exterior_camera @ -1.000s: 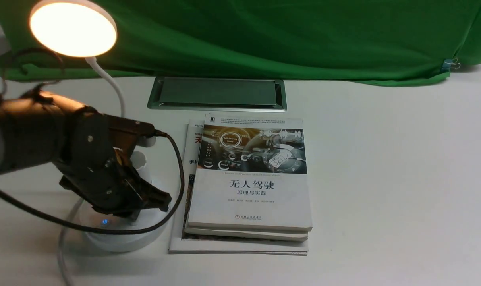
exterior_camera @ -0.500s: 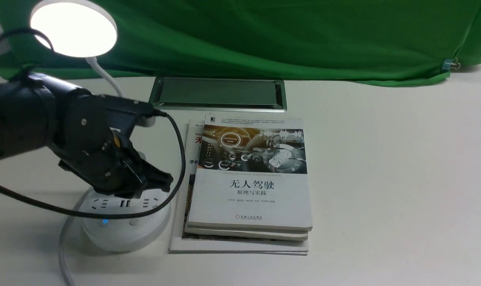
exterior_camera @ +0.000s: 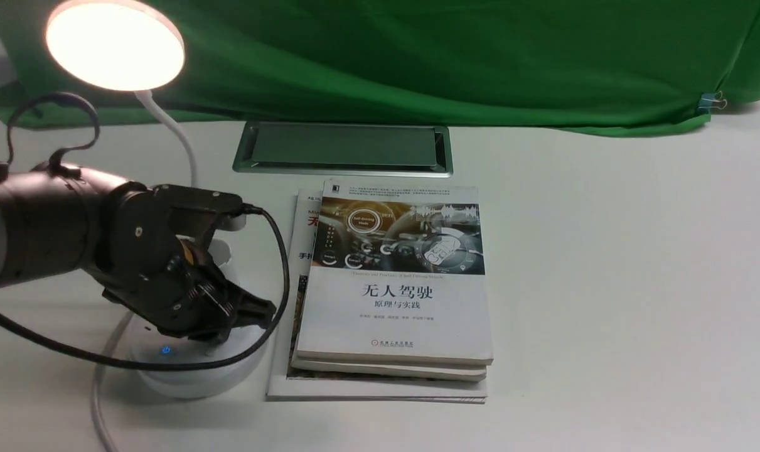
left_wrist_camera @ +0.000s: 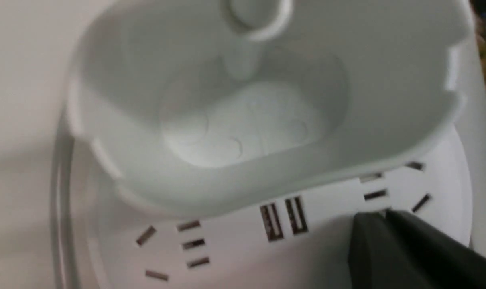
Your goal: Turn off the desk lamp on the white desktop by hand.
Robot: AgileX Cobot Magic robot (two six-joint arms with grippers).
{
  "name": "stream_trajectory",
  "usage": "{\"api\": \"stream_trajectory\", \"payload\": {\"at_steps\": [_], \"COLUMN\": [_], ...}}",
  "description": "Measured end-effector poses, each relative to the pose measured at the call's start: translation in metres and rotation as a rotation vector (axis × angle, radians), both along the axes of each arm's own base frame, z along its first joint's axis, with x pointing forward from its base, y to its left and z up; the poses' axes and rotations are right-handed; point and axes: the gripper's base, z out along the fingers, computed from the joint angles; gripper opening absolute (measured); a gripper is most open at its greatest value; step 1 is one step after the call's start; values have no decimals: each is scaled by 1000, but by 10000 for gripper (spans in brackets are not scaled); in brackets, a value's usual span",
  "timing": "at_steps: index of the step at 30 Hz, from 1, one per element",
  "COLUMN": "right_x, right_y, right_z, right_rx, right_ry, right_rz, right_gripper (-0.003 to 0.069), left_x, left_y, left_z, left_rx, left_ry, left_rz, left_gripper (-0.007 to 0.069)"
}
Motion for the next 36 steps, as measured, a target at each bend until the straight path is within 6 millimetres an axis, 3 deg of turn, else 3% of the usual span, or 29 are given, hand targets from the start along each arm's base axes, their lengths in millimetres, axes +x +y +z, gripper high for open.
{"api": "stream_trajectory", "payload": {"at_steps": [5,6,9,11,16,20,25,28,32,36], "right_x": [0,0,0,0,0,0,0,0,0,0], "right_y": [0,0,0,0,0,0,0,0,0,0], "right_z": [0,0,0,0,0,0,0,0,0,0], "right_rx": [0,0,0,0,0,0,0,0,0,0], "right_ry": [0,0,0,0,0,0,0,-1,-1,-1], "right_rz": [0,0,0,0,0,0,0,0,0,0], "right_gripper": [36,36,36,36,36,36,36,36,36,36], "left_x": [-8,-10,-12,-13,-13,-12,-4,-3,-3,-26], "left_y": [4,5,6,7,5,4,1,2,2,9], "left_z": [17,32,48,51,35,3,6,20,68,111], "left_rx": [14,8,-2,-5,-13,8,8,24,-8,-42], "left_ry": [-6,-52,-109,-117,-68,33,11,9,-112,-197], "left_rz": [-3,-3,-5,-5,-2,-9,-18,-30,-32,-28], "left_gripper": [12,12,12,12,12,12,12,12,12,12]}}
